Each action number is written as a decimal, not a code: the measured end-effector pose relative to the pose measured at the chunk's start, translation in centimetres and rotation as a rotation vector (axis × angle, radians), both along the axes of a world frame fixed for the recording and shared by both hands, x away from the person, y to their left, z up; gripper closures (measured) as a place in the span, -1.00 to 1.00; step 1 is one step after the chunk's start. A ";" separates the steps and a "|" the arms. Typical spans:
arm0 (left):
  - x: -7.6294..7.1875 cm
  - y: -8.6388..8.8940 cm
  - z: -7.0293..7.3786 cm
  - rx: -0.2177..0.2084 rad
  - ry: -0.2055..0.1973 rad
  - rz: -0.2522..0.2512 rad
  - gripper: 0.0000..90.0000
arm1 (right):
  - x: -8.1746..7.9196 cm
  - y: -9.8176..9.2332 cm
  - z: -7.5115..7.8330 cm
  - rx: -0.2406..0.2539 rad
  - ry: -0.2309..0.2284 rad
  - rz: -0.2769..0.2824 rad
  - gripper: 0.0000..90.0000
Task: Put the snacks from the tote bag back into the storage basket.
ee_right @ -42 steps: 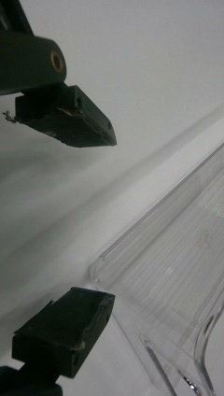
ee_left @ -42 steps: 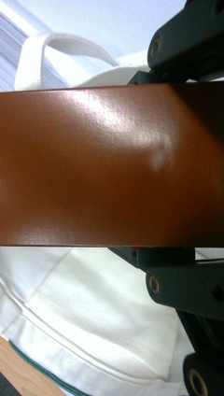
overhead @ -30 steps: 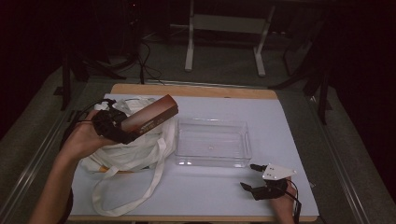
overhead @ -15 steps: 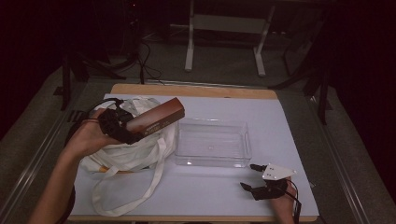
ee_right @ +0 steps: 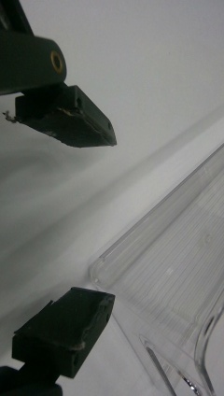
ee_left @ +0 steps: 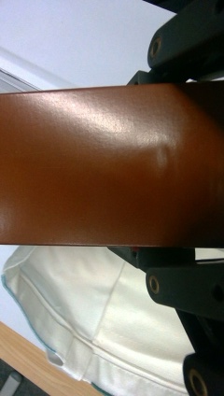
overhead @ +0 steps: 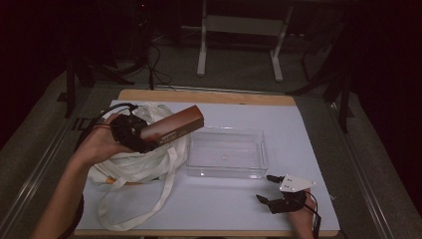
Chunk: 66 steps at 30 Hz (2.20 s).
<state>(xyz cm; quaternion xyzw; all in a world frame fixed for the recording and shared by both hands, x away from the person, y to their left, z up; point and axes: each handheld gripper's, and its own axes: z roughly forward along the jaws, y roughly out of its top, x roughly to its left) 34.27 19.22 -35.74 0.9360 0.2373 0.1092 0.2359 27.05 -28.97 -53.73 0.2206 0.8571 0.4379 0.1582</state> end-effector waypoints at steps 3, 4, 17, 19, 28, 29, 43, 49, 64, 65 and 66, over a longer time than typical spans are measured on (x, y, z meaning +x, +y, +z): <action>0.1 -0.3 0.1 0.004 -0.002 -0.023 -0.02 | 0.0 0.0 0.0 0.000 0.000 0.000 -0.55; 0.0 -0.5 0.1 0.003 -0.002 -0.026 -0.02 | 0.0 0.0 0.0 0.000 -0.001 0.000 -0.55; 0.6 -1.8 -0.3 0.020 -0.011 -0.074 -0.02 | 0.0 0.0 0.0 -0.001 -0.001 0.001 -0.55; 0.7 -2.0 -0.3 0.026 -0.011 -0.082 -0.02 | 0.0 0.0 0.0 -0.001 0.000 0.001 -0.55; 1.1 -2.8 -0.6 0.025 -0.015 -0.095 -0.02 | 0.0 0.0 0.0 -0.001 0.001 0.001 -0.55; 1.2 -2.9 -0.6 0.025 -0.020 -0.096 -0.02 | 0.0 0.0 0.0 -0.001 0.001 0.001 -0.55; 1.5 -4.9 -1.0 0.040 -0.053 -0.171 -0.02 | 0.0 0.0 0.0 -0.005 0.001 0.002 -0.55; 1.7 -5.4 -1.2 0.047 -0.052 -0.199 -0.02 | 0.0 0.0 0.0 -0.006 0.001 0.003 -0.55; 2.2 -6.7 -1.4 0.054 -0.044 -0.245 -0.02 | 0.0 0.0 0.0 -0.007 0.002 0.003 -0.55; 2.2 -6.8 -1.5 0.054 -0.041 -0.245 -0.02 | 0.0 0.0 0.0 -0.008 0.002 0.003 -0.55; 2.2 -7.0 -1.5 0.055 -0.040 -0.248 -0.02 | 0.0 0.0 0.0 -0.008 0.002 0.003 -0.55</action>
